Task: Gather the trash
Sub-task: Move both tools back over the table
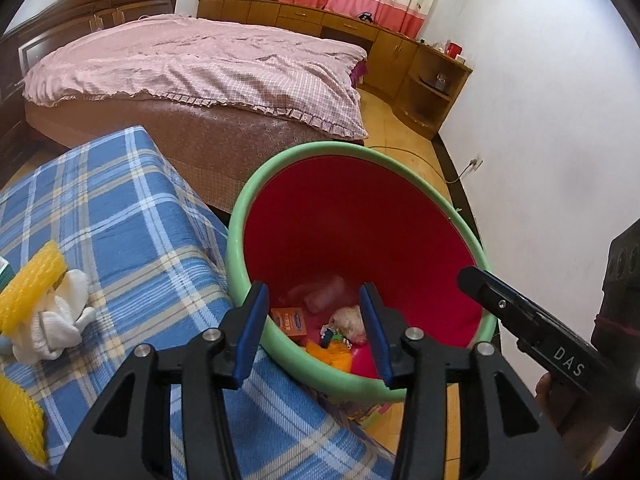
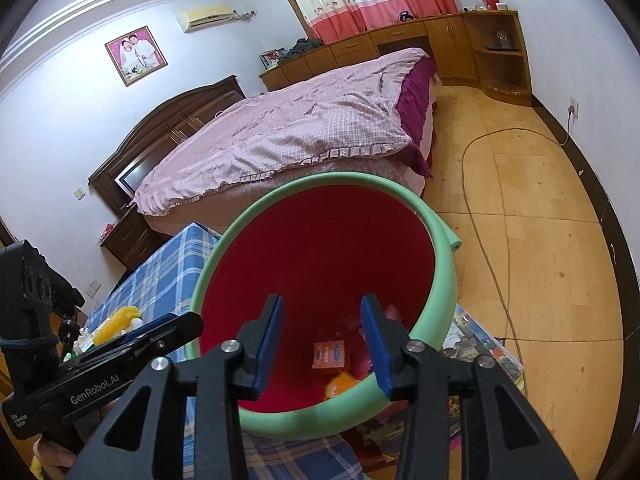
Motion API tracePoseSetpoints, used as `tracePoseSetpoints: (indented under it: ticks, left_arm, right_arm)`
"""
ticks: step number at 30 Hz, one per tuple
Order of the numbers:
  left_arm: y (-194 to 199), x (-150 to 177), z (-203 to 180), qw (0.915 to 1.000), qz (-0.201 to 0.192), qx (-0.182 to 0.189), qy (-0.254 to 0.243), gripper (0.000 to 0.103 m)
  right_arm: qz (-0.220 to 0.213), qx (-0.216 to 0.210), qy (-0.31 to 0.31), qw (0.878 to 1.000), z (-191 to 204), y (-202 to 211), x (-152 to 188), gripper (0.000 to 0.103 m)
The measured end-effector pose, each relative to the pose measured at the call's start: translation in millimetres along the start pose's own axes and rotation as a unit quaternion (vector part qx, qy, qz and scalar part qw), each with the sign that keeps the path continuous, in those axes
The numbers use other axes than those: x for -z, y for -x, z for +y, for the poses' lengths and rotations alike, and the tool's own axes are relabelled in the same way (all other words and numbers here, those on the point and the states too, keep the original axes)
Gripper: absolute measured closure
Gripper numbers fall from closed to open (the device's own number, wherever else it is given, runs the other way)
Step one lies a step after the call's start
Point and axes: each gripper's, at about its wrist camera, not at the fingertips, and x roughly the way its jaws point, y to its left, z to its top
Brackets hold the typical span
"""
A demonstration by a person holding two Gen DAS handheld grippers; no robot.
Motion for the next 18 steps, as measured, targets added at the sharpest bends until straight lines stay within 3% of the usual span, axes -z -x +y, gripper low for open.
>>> tracePoseSetpoints:
  ticks: [18]
  left_arm:
    - [73.0,1.4,33.8,0.9977,-0.05,-0.023,0.04,0.056]
  right_arm:
    - [-0.014,-0.025,0.006,1.0,53.2,39.5,2.5,0.038]
